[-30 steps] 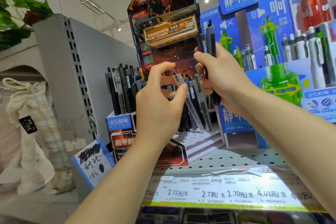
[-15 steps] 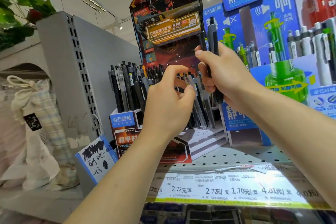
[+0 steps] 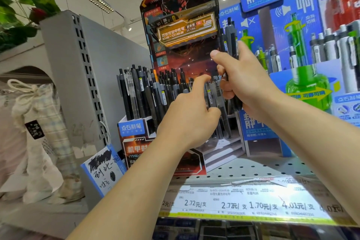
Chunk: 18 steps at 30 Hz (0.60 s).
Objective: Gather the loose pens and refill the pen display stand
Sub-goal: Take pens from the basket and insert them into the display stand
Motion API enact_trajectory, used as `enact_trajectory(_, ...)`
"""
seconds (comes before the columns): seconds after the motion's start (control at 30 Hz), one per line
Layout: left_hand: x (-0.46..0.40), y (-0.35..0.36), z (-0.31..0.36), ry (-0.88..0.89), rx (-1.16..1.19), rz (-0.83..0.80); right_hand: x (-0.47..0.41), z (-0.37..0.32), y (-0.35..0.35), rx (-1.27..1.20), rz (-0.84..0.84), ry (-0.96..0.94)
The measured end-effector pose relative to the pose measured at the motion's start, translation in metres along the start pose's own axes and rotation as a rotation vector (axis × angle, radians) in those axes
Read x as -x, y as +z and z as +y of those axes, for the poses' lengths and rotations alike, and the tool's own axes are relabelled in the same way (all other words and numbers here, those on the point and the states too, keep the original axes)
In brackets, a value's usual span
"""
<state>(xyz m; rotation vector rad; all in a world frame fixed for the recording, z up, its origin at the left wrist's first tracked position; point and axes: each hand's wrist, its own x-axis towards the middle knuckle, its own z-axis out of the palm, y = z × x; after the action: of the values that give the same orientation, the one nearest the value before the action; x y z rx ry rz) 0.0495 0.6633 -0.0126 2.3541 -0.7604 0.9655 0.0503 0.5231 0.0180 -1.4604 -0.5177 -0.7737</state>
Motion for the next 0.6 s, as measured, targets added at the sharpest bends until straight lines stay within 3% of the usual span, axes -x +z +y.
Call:
enact_trajectory(0.2,0.0,0.001,0.001,0.0,0.03,0.0,0.002,0.001,0.001,0.141,-0.03,-0.093)
enact_trajectory(0.4,0.013,-0.005,-0.003,0.134,0.371,0.511,0.01,-0.006,0.004,0.142,-0.081,-0.143)
enact_trajectory(0.6,0.017,-0.01,0.002,0.056,0.51,0.599,0.02,-0.005,0.012,0.204,-0.372,-0.221)
